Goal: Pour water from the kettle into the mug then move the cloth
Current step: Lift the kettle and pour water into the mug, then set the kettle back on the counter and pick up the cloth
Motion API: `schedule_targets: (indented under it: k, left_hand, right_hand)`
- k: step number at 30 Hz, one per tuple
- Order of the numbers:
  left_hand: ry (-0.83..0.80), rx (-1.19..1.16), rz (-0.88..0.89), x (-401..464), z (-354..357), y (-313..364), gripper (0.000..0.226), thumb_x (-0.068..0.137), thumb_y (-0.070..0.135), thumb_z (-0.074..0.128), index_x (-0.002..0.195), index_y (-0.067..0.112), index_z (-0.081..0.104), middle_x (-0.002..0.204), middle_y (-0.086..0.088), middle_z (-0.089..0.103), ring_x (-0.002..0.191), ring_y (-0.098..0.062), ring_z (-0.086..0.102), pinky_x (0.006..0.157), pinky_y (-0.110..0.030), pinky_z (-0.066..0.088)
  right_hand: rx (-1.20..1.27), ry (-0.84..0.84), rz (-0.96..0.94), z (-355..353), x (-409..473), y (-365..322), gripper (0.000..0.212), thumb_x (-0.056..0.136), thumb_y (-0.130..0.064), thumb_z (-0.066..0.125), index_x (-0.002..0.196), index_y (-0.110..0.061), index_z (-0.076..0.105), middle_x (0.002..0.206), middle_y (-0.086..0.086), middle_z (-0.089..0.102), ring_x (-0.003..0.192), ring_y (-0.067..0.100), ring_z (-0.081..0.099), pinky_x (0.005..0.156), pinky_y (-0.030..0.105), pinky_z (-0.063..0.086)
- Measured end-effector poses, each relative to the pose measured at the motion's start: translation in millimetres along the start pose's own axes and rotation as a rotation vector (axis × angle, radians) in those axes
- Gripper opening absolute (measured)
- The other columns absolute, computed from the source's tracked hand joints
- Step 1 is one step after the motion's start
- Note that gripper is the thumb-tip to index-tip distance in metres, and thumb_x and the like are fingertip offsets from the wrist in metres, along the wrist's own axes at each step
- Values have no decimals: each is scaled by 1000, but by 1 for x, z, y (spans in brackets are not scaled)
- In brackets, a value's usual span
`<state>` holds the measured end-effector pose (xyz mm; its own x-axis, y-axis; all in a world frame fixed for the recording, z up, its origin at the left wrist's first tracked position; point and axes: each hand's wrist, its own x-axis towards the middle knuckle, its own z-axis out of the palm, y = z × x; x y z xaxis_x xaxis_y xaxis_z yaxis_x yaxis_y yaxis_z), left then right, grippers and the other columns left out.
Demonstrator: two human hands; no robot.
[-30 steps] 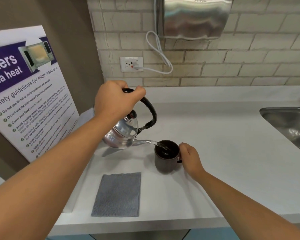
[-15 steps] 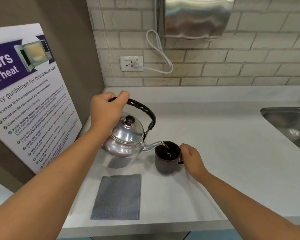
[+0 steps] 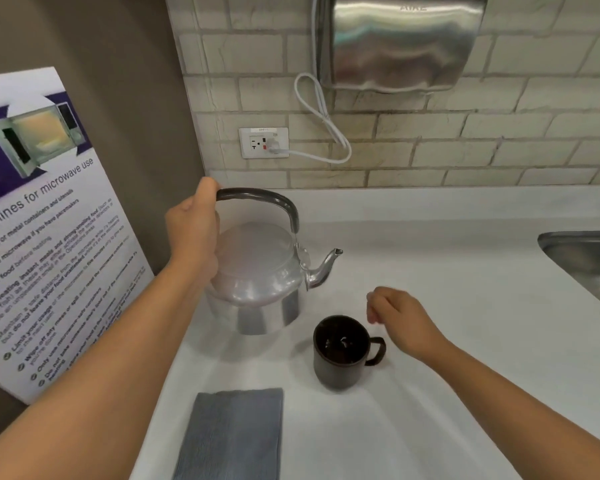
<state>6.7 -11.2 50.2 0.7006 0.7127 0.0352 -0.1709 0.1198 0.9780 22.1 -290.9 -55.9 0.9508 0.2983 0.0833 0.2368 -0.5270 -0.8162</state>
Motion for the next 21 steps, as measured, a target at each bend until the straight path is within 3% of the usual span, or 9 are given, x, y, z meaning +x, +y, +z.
schedule_targets:
  k: [3,9,12,15,21]
  left_hand:
    - [-12,5,-2,17,4,-10,35,66,37,63,52,25,34,46,4,26,42,-13,19,40,-23,17]
    - [14,69,9,49,7,-44,35,61,41,63,49,26,34,53,0,27,47,-16,21,46,-30,19]
    - [36,77,-8,65,7,-66,38,63,42,63,47,26,33,51,0,26,44,-16,22,44,-29,22]
    - [63,65,-28,76,7,-85,40,63,41,64,43,25,34,46,3,27,37,-13,24,37,-22,22]
    - [72,104,-22,85,7,-108,40,64,42,62,43,24,34,44,7,28,38,-13,26,37,-22,26]
  right_hand:
    - [117,71,-49,-9,34,-37,40,95,-22,42,66,-2,60,68,5,64,67,16,57,75,37,48]
    - [260,117,-185,13,106,-96,34,95,-29,45,76,-5,60,74,4,64,75,19,61,78,36,48]
    - [146,10,-254,40,128,-103,38,94,-42,45,83,-9,59,84,9,66,80,21,62,74,35,47]
    - [2,-86,-372,66,140,-96,37,92,-51,44,79,-19,55,78,-2,57,74,10,55,67,24,41]
    - [-159,-63,-497,85,159,-77,37,94,-50,40,76,-18,48,76,2,51,69,18,51,66,33,44]
